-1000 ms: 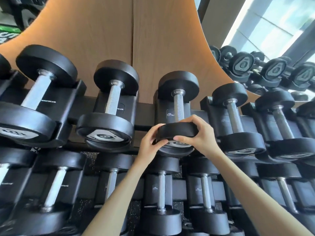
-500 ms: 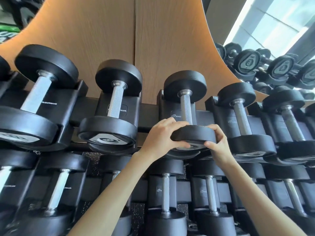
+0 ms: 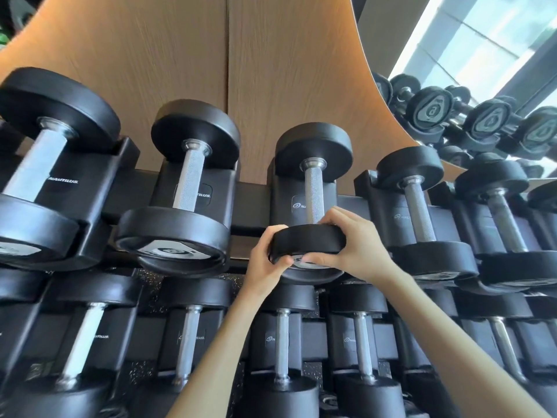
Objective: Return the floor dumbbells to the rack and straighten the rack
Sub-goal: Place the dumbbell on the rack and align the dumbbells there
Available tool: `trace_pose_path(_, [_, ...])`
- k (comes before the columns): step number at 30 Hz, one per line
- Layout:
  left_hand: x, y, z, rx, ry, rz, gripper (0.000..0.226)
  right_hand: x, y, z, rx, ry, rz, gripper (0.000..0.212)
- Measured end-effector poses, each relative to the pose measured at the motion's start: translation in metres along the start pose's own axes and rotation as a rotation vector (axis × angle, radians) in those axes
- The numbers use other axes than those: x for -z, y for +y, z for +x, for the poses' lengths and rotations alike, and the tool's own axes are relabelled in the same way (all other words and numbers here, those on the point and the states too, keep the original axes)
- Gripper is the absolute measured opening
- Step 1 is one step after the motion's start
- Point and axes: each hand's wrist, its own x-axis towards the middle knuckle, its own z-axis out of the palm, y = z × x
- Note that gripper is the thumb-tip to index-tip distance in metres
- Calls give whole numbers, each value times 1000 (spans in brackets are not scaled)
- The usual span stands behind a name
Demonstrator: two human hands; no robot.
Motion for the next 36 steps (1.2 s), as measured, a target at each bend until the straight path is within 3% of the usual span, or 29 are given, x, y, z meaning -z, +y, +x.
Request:
trace_pose_path(5, [-12,-3,6,-100,56,-18,42,-6,10,-4,15,148,115,46])
trace_pose_path(10, [-15,-2,13,-159,28,77,48,-5,18,-10,-12,171,219,43])
trace_pose_path(13, [-18,4,15,-195,9,253,52,-5,30,-17,-52,201,375,46])
trace_pose_path(18, [-16,25,22,-282,-121,758,56,-21,44,-26,-144,266,747,52])
trace_pose_path(21, [-16,34,24,-363,-122,852,63,-25,45,-28,-150,287,794,52])
trace_pose_path(23, [-12,31,23,-344,-139,778,60,-24,42,-26,-156,261,762,60])
trace_pose_path(25, [-6,22,16,-260,-106,562,59,-22,40,-25,-161,220,706,67])
trace_pose_path(30, [2,-7,-4,-137,24,142,52,-1,25,-23,-145,-13,503,54])
trace_pose_path(33, [1,-9,-3,-144,44,112,50,2,18,-11,-90,-33,396,57])
trace_pose_path(36, [-7,-8,0,-165,103,151,49,-5,16,-8,-79,87,414,41])
